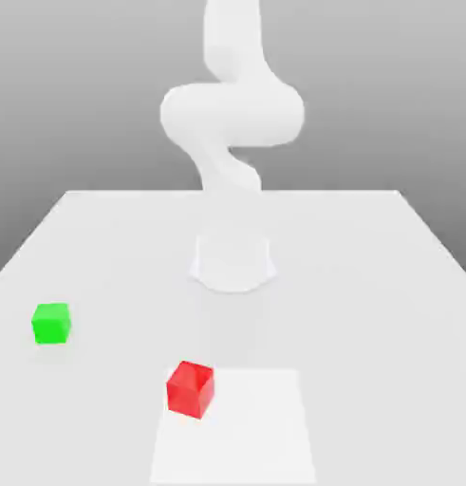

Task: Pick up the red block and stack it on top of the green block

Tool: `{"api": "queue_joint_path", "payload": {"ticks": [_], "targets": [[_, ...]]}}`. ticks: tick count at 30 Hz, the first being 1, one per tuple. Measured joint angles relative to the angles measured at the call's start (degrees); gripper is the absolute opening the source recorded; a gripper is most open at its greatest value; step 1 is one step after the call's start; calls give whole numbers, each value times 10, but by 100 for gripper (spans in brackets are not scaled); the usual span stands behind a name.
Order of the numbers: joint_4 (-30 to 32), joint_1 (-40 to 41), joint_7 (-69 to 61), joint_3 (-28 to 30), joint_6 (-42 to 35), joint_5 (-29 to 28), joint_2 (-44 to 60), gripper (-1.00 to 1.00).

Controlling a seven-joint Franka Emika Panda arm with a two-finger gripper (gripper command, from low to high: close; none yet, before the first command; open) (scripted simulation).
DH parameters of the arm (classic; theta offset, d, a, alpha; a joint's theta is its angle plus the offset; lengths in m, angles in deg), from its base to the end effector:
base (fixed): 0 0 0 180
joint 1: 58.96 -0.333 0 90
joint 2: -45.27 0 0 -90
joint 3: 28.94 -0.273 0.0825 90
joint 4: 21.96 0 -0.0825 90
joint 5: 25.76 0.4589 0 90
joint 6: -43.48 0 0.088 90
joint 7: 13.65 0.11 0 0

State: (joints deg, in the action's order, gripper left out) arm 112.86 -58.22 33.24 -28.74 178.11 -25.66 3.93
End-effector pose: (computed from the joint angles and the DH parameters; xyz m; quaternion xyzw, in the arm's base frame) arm 0.4833 -0.0081 0.6220 -0.8557 0.3798 -0.3228 0.1390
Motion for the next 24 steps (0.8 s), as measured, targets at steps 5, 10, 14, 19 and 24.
{"api": "queue_joint_path", "payload": {"ticks": [5, 10, 14, 19, 24], "targets": [[69, 17, 25, 4, 68, 2, 108, 0], [137, 33, 50, 8, 134, 3, 214, 0], [192, 45, 73, 14, 188, 1, 301, 0], [251, 57, 97, 21, 256, 0, 406, 0], [245, 62, 90, 14, 343, 12, 509, 0]]}}
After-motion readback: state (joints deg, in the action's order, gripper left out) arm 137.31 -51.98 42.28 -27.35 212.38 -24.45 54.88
